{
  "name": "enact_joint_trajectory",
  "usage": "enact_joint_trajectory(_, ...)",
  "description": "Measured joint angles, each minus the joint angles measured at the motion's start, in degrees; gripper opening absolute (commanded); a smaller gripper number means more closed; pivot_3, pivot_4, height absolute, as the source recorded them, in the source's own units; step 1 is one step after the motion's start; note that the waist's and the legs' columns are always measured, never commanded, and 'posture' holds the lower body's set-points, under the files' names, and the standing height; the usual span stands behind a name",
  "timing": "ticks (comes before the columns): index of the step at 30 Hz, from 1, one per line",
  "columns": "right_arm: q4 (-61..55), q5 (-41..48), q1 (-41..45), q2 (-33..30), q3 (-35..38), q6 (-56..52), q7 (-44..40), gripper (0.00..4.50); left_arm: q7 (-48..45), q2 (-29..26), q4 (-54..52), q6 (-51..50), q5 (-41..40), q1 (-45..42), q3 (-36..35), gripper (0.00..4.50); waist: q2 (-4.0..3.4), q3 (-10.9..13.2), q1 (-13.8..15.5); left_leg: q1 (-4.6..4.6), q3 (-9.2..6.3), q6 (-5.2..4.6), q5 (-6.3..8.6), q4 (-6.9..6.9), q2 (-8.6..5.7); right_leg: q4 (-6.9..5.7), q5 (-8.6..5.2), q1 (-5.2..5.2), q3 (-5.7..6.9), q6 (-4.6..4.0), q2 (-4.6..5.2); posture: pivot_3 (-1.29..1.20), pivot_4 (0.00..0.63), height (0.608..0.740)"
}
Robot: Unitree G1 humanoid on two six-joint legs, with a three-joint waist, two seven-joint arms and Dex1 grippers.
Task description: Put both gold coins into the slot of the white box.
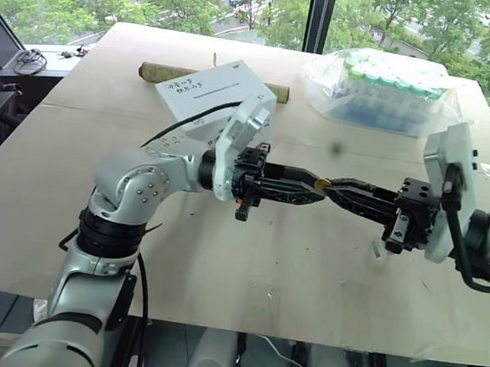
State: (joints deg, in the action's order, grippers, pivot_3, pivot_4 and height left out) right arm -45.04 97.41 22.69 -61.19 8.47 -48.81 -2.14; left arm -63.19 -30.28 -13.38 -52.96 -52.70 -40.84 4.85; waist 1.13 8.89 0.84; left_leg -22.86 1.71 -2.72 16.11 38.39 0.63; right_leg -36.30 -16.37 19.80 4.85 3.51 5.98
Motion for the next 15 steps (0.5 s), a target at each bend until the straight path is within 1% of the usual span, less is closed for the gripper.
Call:
enact_joint_trajectory(6, -0.66, 0.08, -2.24, -1.22, -0.11, 0.02, -0.76, 0.00, -1.00, 0.38, 0.47, 1.24, 0.39, 0.07, -0.02, 1.14, 0.00, 0.00, -0.01, 0.00, -0.01, 0.00, 0.00, 0.00, 0.00, 0.00, 0.00, 0.00, 0.01, 0.00, 0.00, 0.00, 0.150, 0.740)
enact_joint_trajectory(15, -1.23, 0.43, -4.51, -1.81, 0.81, 0.48, -2.38, 0.00, -4.87, -1.72, 1.17, 3.01, 1.49, 1.37, 0.13, 1.14, 0.00, 0.00, 0.03, 0.00, -0.01, 0.00, 0.00, 0.01, 0.00, 0.01, 0.00, -0.01, 0.02, 0.00, 0.00, 0.00, 0.150, 0.740)
